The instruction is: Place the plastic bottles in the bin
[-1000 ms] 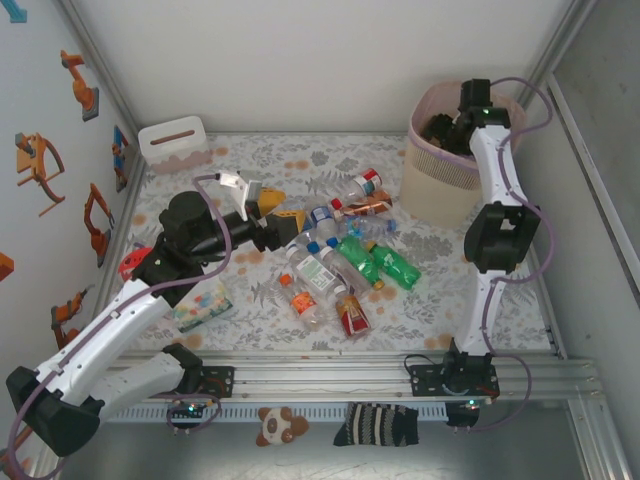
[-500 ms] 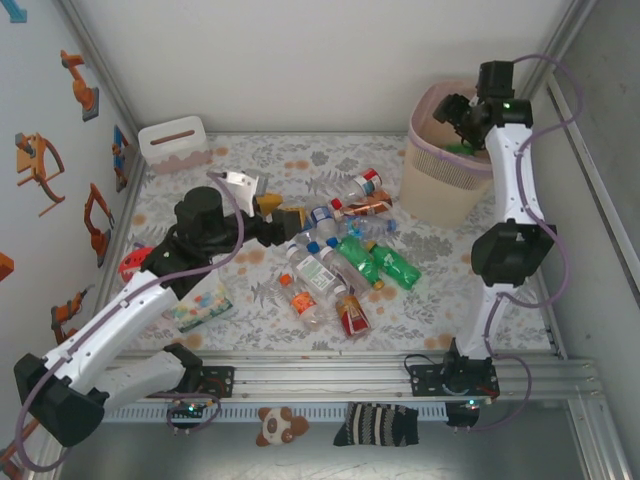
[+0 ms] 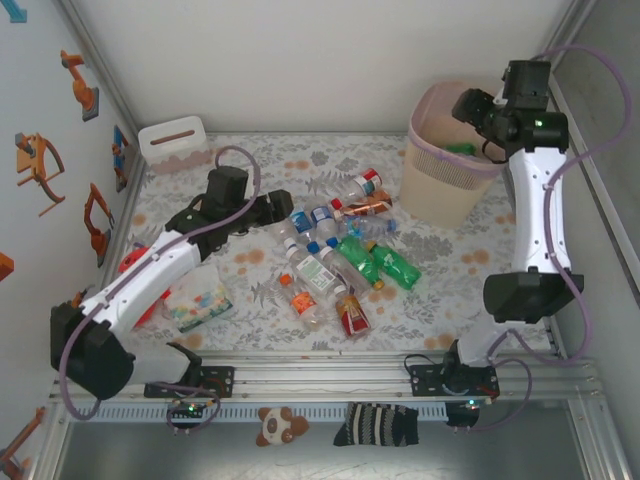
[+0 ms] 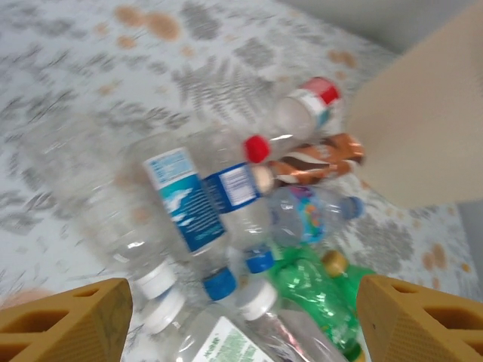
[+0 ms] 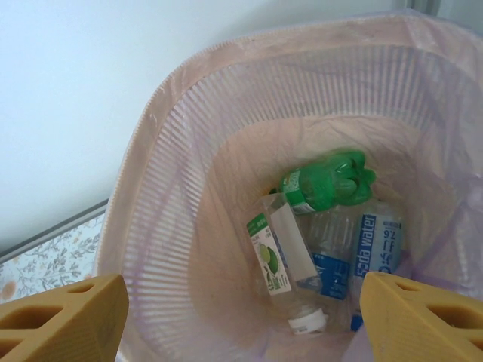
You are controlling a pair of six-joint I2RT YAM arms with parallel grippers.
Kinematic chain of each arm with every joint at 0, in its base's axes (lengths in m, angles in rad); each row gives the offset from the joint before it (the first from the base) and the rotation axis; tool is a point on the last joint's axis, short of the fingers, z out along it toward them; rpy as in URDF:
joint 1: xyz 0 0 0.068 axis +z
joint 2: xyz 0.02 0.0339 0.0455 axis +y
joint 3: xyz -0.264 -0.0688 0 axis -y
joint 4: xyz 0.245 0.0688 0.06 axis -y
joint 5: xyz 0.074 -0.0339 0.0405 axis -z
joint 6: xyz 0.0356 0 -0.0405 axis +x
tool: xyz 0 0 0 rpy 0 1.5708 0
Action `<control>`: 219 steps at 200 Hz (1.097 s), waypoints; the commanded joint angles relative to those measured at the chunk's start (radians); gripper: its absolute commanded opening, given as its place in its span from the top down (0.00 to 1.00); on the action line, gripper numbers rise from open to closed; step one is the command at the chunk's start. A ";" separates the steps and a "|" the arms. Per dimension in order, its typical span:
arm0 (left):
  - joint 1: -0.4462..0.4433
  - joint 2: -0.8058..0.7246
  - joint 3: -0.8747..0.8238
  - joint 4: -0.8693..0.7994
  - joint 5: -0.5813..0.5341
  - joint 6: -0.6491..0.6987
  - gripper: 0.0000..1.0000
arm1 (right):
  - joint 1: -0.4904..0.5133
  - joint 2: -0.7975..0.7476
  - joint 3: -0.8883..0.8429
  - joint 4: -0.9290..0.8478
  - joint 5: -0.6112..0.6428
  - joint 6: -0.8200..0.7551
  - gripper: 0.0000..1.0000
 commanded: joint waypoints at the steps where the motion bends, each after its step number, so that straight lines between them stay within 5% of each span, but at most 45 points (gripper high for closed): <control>1: 0.023 0.074 0.082 -0.137 -0.100 -0.131 0.23 | -0.006 -0.063 -0.067 0.035 0.027 -0.017 0.21; 80: 0.130 0.383 0.277 -0.259 -0.064 -0.242 0.27 | -0.005 -0.202 -0.266 0.082 0.034 -0.018 0.22; 161: 0.226 0.604 0.336 -0.131 0.112 -0.324 0.24 | -0.005 -0.243 -0.286 0.084 0.032 -0.034 0.22; 219: 0.229 0.702 0.369 -0.101 0.137 -0.334 0.24 | -0.005 -0.242 -0.280 0.081 0.022 -0.031 0.22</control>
